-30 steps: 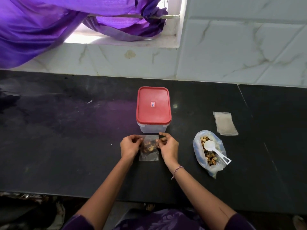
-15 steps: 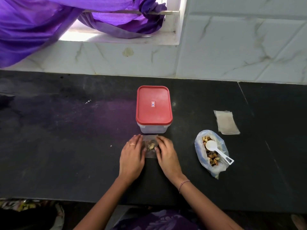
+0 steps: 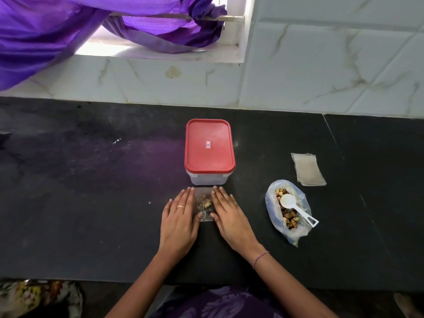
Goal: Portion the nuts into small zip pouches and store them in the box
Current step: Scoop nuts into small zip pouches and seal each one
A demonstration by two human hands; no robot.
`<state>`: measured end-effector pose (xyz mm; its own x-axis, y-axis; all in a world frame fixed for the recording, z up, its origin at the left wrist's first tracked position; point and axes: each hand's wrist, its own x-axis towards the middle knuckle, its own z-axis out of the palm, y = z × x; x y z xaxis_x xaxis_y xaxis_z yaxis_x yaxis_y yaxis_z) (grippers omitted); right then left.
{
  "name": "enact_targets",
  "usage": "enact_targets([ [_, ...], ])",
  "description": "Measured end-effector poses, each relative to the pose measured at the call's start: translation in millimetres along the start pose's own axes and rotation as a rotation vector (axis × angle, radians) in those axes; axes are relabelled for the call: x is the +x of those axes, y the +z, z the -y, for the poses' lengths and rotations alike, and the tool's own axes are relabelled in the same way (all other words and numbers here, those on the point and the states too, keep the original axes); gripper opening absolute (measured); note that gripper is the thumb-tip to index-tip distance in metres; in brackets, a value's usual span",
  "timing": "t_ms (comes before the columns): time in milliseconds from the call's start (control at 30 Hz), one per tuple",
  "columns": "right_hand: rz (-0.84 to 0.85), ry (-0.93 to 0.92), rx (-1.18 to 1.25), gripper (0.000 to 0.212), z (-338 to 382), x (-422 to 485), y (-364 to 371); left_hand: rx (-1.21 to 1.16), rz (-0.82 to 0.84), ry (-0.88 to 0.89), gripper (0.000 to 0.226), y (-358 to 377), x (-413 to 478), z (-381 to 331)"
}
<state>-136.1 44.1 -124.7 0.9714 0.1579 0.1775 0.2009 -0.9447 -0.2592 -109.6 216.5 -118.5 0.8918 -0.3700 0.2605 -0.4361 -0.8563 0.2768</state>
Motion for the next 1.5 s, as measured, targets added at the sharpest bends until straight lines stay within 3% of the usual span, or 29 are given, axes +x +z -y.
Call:
enact_targets([
  [167,-0.17,0.08,0.136,0.051,-9.0,-7.1,-48.4,-0.197,-0.282,0.1,0.048,-30.4,15.3,-50.1],
  [300,-0.357,0.168,0.158,0.048,-51.1,-7.7,-93.4,-0.45,-0.294,0.164,0.041,-35.0,51.7,-110.4],
  [367,-0.429,0.244,0.171,0.045,-83.1,-8.9,-114.7,-0.611,-0.204,0.099,0.038,-32.0,73.7,-142.1],
  [467,-0.406,0.433,0.174,0.041,-138.1,-11.6,-138.3,-0.802,0.022,-0.11,0.036,-17.5,109.8,-185.3],
  [667,-0.09,0.834,0.311,0.043,-255.7,0.3,-135.6,-0.824,0.549,-0.43,0.044,39.9,181.1,-237.9],
  [800,0.048,0.888,0.349,0.043,-282.7,10.0,-124.5,-0.767,0.685,-0.522,0.045,60.7,201.1,-256.9],
  [1033,0.037,0.877,0.455,0.037,-280.6,17.4,-113.9,-0.764,0.726,-0.527,0.044,74.7,212.9,-273.3],
  [1233,-0.024,0.888,0.497,0.037,-271.3,14.9,-108.7,-0.775,0.651,-0.578,0.042,80.1,204.9,-268.3],
  [1500,-0.282,0.912,0.491,0.025,-257.5,12.3,-118.7,-0.806,0.496,-0.565,0.046,71.4,198.5,-268.2],
])
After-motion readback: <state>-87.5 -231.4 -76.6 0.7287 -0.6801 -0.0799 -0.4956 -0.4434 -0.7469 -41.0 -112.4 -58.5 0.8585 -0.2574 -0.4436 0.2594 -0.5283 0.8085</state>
